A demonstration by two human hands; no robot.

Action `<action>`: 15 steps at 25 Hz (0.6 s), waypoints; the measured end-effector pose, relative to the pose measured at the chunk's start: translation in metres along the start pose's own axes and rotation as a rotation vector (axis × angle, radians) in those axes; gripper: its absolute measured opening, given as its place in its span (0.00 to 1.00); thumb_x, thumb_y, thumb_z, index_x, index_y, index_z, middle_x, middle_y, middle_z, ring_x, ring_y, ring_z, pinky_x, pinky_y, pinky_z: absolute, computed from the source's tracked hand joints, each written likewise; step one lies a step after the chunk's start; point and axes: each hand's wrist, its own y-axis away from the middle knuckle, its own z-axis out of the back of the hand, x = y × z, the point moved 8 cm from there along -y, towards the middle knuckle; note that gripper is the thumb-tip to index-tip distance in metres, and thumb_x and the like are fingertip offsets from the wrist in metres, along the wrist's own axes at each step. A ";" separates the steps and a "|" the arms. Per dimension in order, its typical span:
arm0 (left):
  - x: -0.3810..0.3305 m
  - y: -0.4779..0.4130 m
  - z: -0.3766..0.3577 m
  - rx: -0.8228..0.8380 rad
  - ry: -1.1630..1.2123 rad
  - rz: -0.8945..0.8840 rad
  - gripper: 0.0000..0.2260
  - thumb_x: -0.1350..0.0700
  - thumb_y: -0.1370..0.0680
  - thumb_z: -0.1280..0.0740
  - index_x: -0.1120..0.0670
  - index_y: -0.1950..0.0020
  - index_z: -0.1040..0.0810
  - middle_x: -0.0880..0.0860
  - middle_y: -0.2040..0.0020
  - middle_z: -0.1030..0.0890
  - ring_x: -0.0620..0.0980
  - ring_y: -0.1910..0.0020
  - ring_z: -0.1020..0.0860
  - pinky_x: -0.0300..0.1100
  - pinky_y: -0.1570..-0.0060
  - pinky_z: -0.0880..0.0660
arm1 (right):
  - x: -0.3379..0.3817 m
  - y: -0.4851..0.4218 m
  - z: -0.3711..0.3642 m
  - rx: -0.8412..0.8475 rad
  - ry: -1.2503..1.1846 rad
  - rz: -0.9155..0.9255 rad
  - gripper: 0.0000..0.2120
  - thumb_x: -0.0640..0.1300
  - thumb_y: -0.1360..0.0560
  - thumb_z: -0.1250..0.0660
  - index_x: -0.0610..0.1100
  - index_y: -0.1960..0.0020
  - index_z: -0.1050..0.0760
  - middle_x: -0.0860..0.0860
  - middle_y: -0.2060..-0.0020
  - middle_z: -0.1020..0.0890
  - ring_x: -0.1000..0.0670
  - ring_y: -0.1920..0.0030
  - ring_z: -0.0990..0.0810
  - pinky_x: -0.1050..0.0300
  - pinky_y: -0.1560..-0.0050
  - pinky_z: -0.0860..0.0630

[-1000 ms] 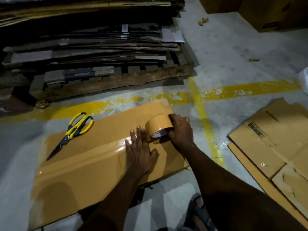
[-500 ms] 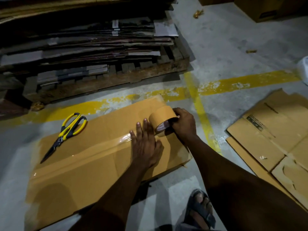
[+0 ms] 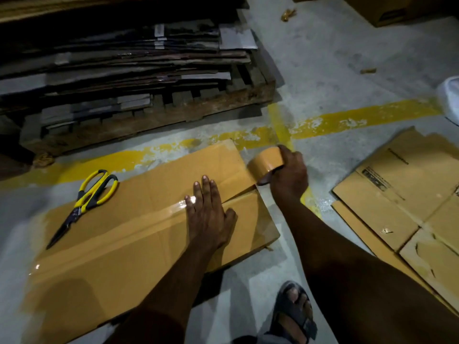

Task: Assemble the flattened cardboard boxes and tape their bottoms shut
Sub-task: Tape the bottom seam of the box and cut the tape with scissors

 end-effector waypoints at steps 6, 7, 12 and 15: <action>-0.009 -0.001 0.001 -0.053 -0.027 0.022 0.36 0.43 0.26 0.52 0.62 0.22 0.48 0.60 0.21 0.52 0.64 0.23 0.53 0.65 0.29 0.54 | -0.023 -0.003 0.000 -0.043 -0.093 -0.160 0.23 0.34 0.24 0.35 0.49 0.32 0.26 0.44 0.40 0.27 0.39 0.46 0.24 0.49 0.50 0.27; -0.013 -0.002 0.000 -0.045 -0.024 0.007 0.36 0.43 0.26 0.52 0.62 0.22 0.48 0.60 0.21 0.52 0.65 0.23 0.54 0.66 0.30 0.55 | -0.021 -0.005 -0.004 -0.027 -0.142 -0.158 0.22 0.35 0.24 0.36 0.49 0.32 0.25 0.42 0.39 0.27 0.39 0.45 0.25 0.50 0.50 0.27; -0.053 -0.004 -0.005 0.009 -0.025 -0.152 0.37 0.41 0.25 0.53 0.59 0.21 0.53 0.58 0.21 0.59 0.63 0.23 0.61 0.66 0.28 0.59 | -0.038 -0.007 -0.020 0.055 -0.208 -0.171 0.18 0.36 0.24 0.38 0.44 0.35 0.24 0.40 0.41 0.27 0.40 0.43 0.27 0.59 0.51 0.36; -0.081 -0.016 -0.004 0.026 -0.006 -0.197 0.37 0.40 0.27 0.58 0.58 0.21 0.55 0.57 0.21 0.61 0.60 0.23 0.63 0.64 0.28 0.61 | -0.048 -0.007 -0.026 0.003 -0.229 -0.315 0.13 0.37 0.22 0.40 0.42 0.39 0.22 0.42 0.45 0.25 0.39 0.46 0.25 0.61 0.54 0.38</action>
